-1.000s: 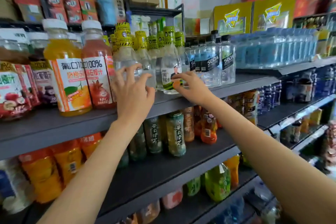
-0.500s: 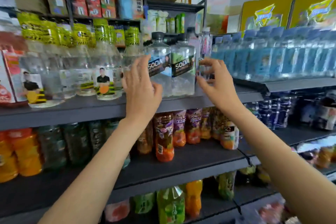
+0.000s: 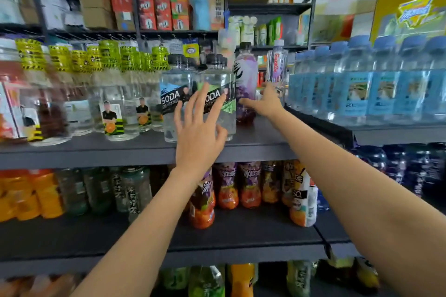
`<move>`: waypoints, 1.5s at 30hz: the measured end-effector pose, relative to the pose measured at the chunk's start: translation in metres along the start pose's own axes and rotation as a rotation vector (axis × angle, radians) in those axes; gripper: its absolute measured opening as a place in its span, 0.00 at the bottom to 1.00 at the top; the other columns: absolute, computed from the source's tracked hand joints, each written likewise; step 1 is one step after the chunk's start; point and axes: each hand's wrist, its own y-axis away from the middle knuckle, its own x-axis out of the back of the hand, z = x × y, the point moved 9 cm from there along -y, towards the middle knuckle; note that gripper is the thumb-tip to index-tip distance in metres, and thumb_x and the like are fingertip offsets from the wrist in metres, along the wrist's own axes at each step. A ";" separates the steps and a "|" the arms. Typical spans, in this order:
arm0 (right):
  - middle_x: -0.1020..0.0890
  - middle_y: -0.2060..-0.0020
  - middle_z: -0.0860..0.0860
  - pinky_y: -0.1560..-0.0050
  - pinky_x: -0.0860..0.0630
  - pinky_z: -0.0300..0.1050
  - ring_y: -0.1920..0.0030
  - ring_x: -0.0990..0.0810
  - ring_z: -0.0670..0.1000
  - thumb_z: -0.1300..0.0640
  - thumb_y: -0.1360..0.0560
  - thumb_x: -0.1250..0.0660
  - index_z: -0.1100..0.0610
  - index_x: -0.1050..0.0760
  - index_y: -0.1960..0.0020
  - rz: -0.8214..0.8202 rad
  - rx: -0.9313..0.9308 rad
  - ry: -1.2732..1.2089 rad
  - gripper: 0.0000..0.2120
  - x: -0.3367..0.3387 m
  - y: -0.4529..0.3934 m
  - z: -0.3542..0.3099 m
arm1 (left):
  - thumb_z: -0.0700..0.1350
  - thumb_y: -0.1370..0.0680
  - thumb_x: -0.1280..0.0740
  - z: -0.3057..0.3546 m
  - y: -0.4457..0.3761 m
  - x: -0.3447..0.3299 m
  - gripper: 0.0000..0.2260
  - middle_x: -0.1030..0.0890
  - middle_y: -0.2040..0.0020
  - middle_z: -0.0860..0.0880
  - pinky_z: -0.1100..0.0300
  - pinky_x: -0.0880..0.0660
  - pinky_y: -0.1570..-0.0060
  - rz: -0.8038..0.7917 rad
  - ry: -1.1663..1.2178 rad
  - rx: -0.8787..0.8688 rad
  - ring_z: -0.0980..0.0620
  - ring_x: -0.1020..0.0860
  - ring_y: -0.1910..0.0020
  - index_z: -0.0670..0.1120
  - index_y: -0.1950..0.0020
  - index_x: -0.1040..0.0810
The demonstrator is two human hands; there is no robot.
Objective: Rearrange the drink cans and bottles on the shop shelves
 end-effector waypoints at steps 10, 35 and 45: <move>0.30 0.36 0.59 0.35 0.32 0.50 0.37 0.29 0.56 0.57 0.33 0.24 0.62 0.49 0.27 -0.087 -0.072 -0.064 0.45 -0.005 -0.031 0.028 | 0.44 0.26 0.40 0.002 0.000 -0.003 0.26 0.42 0.24 0.45 0.47 0.53 0.29 -0.014 -0.053 0.014 0.47 0.45 0.27 0.52 0.27 0.38; 0.19 0.48 0.49 0.44 0.27 0.36 0.46 0.21 0.42 0.50 0.38 0.23 0.59 0.29 0.40 -0.037 0.184 -0.296 0.30 -0.102 0.276 -0.087 | 0.37 0.24 0.38 -0.125 0.177 0.116 0.26 0.32 0.36 0.51 0.64 0.33 0.45 -0.267 0.619 0.400 0.56 0.30 0.40 0.50 0.27 0.39; 0.26 0.37 0.50 0.37 0.31 0.44 0.37 0.28 0.47 0.56 0.41 0.20 0.58 0.36 0.32 -0.365 0.021 -0.248 0.43 -0.395 0.402 -0.105 | 0.42 0.21 0.38 -0.380 0.360 0.241 0.24 0.27 0.49 0.54 0.54 0.26 0.59 -0.655 0.326 0.840 0.50 0.24 0.57 0.50 0.26 0.41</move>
